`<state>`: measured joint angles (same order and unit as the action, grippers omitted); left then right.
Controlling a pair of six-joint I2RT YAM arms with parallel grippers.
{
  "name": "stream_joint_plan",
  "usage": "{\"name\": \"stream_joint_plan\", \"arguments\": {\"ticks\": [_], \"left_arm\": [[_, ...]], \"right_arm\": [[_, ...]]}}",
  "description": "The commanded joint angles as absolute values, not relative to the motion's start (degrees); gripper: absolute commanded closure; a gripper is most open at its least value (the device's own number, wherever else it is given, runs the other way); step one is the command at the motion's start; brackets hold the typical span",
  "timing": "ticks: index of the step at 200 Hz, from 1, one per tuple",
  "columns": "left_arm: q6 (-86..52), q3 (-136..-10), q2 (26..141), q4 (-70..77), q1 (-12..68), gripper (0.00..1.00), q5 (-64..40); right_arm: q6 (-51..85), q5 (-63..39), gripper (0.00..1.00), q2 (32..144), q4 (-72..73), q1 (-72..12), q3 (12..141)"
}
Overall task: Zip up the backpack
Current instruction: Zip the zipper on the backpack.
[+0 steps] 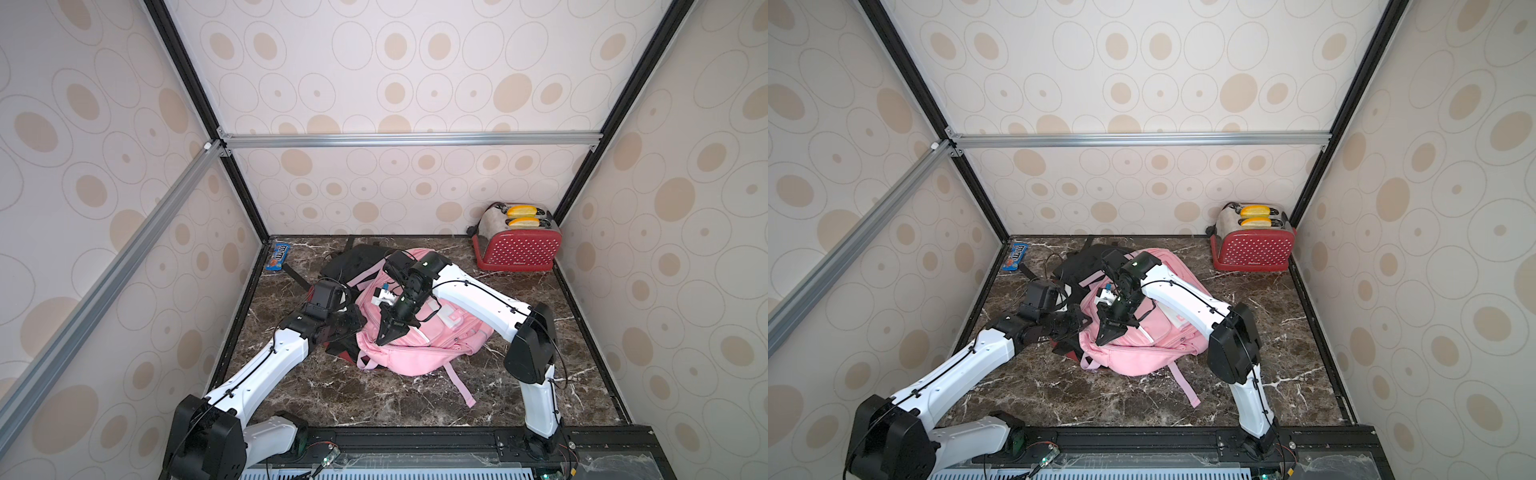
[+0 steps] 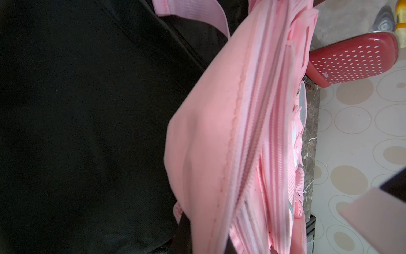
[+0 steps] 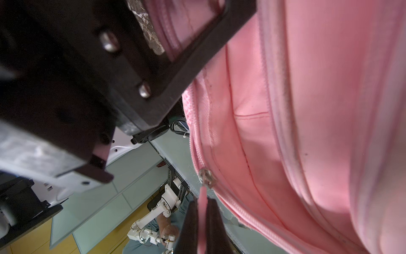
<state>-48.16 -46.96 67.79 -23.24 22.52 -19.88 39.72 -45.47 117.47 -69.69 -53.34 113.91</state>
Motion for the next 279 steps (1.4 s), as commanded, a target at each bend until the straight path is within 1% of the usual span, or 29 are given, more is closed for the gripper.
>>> {"name": "stream_joint_plan", "arguments": {"ticks": [1,41,63,91,117,151,156,163,167,177,188,203,219,232,253,279], "left_arm": [[-47.6,-49.1,65.6,-21.2,23.2,1.00,-23.2],[-47.6,-49.3,65.1,-21.7,23.2,1.00,-22.8],[-47.1,-50.3,64.7,-22.8,23.2,1.00,-22.4],[-46.9,-51.6,64.2,-23.9,23.2,1.00,-21.9],[-46.9,-52.4,64.5,-24.5,23.2,1.00,-21.5],[-47.0,-53.0,63.1,-23.9,23.2,1.00,-20.3],[-47.0,-53.2,63.0,-23.7,23.2,0.95,-20.5],[-47.1,-53.6,62.9,-23.2,23.1,0.78,-20.9],[-47.3,-53.6,62.8,-22.7,23.1,0.72,-21.2],[-47.6,-53.5,62.3,-20.8,23.1,0.62,-22.5],[-47.8,-53.8,61.5,-19.7,23.1,0.45,-23.0],[-47.6,-54.0,60.3,-17.4,23.1,0.32,-24.1],[-47.3,-54.1,59.1,-15.9,22.7,0.10,-25.0],[-47.2,-54.1,57.9,-14.9,22.2,0.01,-26.6],[-46.9,-52.7,54.3,-15.8,20.4,0.01,-27.9],[-44.6,-50.6,46.2,-22.3,17.6,0.01,-27.1]], "right_arm": [[40.5,-50.0,1.00,117.9,-58.1,-53.5,117.9],[40.3,-48.4,1.00,117.3,-57.3,-53.5,118.5],[37.2,-45.2,1.00,116.6,-60.6,-53.6,119.4],[32.9,-40.3,1.00,114.2,-64.3,-54.0,116.5],[32.8,-39.6,1.00,110.9,-61.8,-54.1,110.5],[32.3,-36.4,1.00,108.5,-62.1,-54.1,110.0],[32.4,-36.2,1.00,108.1,-62.0,-54.1,110.0],[32.5,-35.9,1.00,107.6,-61.6,-54.0,109.9],[32.5,-35.9,1.00,107.4,-61.5,-54.0,109.9],[32.5,-35.8,1.00,107.2,-61.4,-54.0,110.2],[32.8,-36.3,1.00,107.1,-61.0,-54.0,110.2],[33.0,-36.5,1.00,107.1,-60.8,-53.9,110.2],[33.1,-37.1,1.00,107.1,-60.5,-53.8,110.1],[33.5,-37.7,1.00,107.1,-59.9,-53.6,110.2],[34.5,-39.6,1.00,107.5,-58.9,-52.9,110.3],[37.5,-43.1,1.00,107.5,-55.5,-50.9,110.0]]}}
